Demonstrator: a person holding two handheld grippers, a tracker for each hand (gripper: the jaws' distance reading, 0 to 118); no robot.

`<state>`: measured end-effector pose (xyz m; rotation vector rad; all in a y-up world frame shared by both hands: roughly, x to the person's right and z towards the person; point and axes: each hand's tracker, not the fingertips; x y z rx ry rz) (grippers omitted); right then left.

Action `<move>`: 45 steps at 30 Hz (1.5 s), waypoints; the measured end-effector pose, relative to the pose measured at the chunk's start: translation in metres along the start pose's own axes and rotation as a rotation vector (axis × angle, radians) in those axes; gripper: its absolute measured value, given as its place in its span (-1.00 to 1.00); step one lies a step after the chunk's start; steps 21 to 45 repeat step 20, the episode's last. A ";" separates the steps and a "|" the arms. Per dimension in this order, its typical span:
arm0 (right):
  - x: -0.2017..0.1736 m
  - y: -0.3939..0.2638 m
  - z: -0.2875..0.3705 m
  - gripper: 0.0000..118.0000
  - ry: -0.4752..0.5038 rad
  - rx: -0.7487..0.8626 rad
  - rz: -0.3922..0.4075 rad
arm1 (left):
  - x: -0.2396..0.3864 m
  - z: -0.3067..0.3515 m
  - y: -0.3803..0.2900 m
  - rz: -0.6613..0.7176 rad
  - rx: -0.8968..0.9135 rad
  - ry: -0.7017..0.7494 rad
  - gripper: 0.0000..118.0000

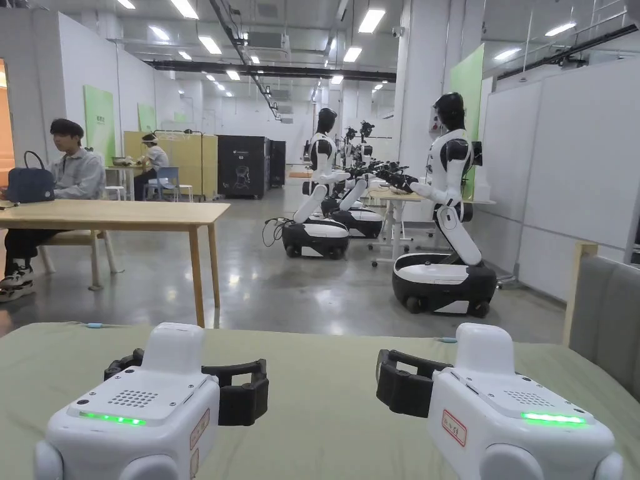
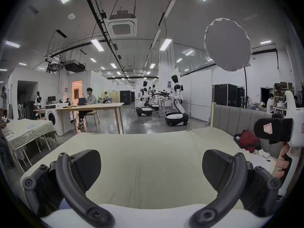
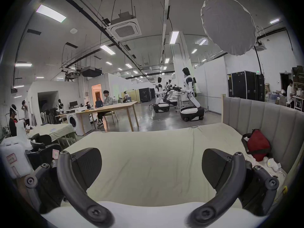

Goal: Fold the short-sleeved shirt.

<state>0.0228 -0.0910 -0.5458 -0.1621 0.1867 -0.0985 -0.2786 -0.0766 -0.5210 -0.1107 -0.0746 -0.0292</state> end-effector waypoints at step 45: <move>-0.009 -0.006 0.010 1.00 -0.045 0.074 0.072 | 0.002 0.006 0.002 0.015 0.008 0.003 1.00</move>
